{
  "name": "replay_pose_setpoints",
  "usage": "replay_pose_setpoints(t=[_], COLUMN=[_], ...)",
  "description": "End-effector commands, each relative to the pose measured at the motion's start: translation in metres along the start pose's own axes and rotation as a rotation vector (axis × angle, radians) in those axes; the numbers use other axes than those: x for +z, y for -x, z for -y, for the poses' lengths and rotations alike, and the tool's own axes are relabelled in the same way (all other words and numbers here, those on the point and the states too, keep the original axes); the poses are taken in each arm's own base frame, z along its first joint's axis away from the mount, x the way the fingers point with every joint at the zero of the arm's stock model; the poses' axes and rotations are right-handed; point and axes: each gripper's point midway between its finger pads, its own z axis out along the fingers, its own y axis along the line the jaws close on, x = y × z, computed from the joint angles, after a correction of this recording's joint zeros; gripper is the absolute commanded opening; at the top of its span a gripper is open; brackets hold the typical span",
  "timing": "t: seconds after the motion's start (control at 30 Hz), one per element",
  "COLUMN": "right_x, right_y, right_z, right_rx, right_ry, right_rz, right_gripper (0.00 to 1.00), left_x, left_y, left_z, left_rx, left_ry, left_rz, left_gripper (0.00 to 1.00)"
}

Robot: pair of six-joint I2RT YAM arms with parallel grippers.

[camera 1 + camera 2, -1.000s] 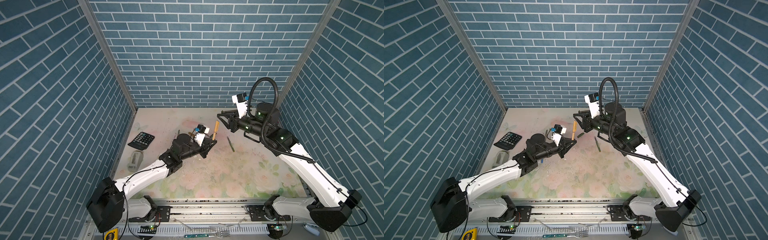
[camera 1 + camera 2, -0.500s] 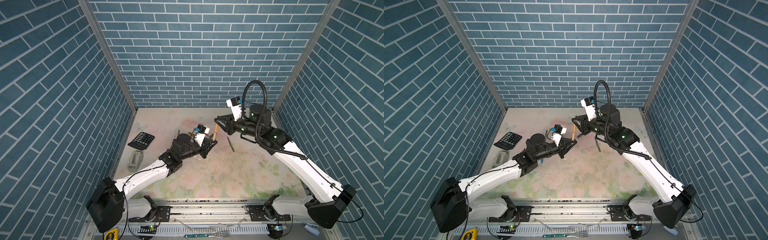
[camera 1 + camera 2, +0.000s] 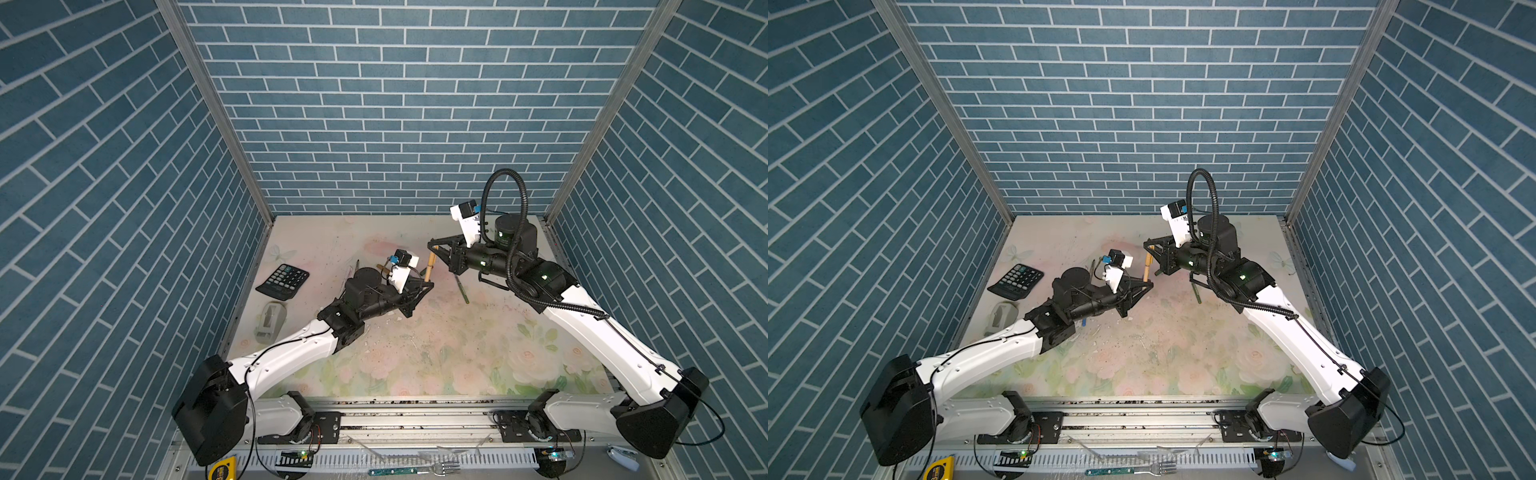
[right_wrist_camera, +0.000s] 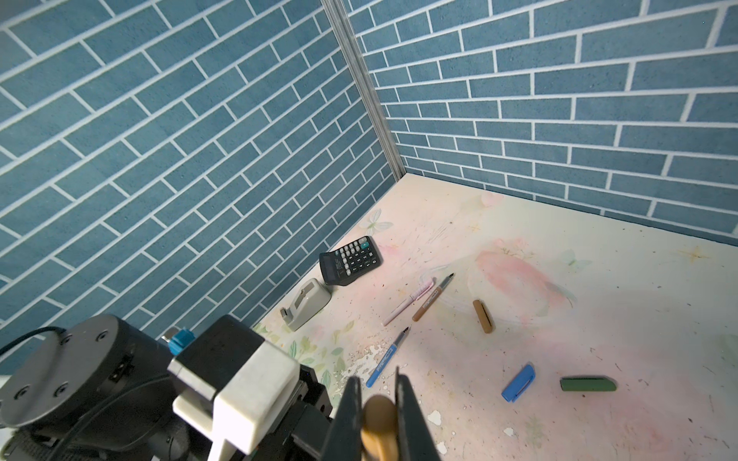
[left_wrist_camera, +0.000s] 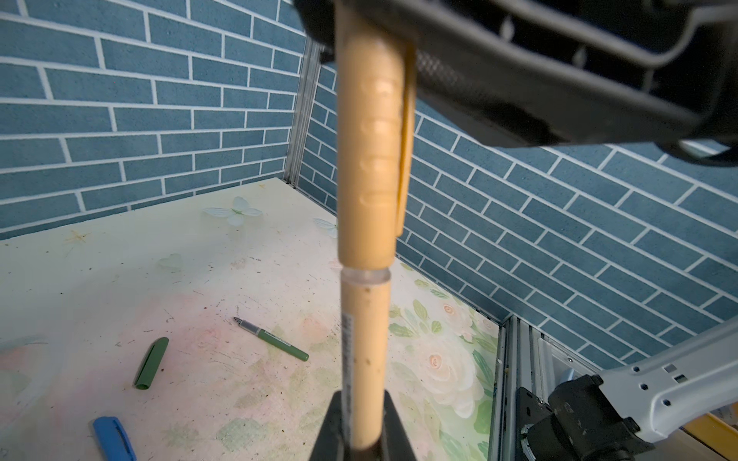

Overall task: Insert the pens into the pen caps
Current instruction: 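Press the tan cap down onto the pen with the right gripper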

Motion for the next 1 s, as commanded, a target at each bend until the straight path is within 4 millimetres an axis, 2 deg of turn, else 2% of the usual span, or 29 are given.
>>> replay_pose_setpoints(t=[0.0, 0.23, 0.43, 0.77, 0.97], right_x=[0.000, 0.019, 0.032, 0.043, 0.046], right_y=[-0.024, -0.077, -0.116, -0.172, -0.198], right_z=[-0.009, -0.006, -0.002, 0.000, 0.000], right_rx=[0.054, 0.115, 0.157, 0.182, 0.211], right_ry=[0.037, 0.045, 0.049, 0.044, 0.049], right_rz=[-0.041, -0.105, -0.173, -0.290, -0.331], right_gripper=[0.01, 0.01, 0.01, 0.01, 0.01], left_x=[-0.018, -0.041, -0.051, -0.060, -0.065], left_y=[0.042, 0.072, 0.086, 0.095, 0.101], left_z=[0.010, -0.005, -0.015, -0.029, -0.039], left_rx=[0.049, 0.014, 0.005, -0.008, -0.024], left_ry=[0.000, 0.033, 0.043, 0.074, 0.084], left_rz=[0.134, 0.236, 0.275, 0.310, 0.329], left_gripper=[0.00, 0.00, 0.00, 0.00, 0.00])
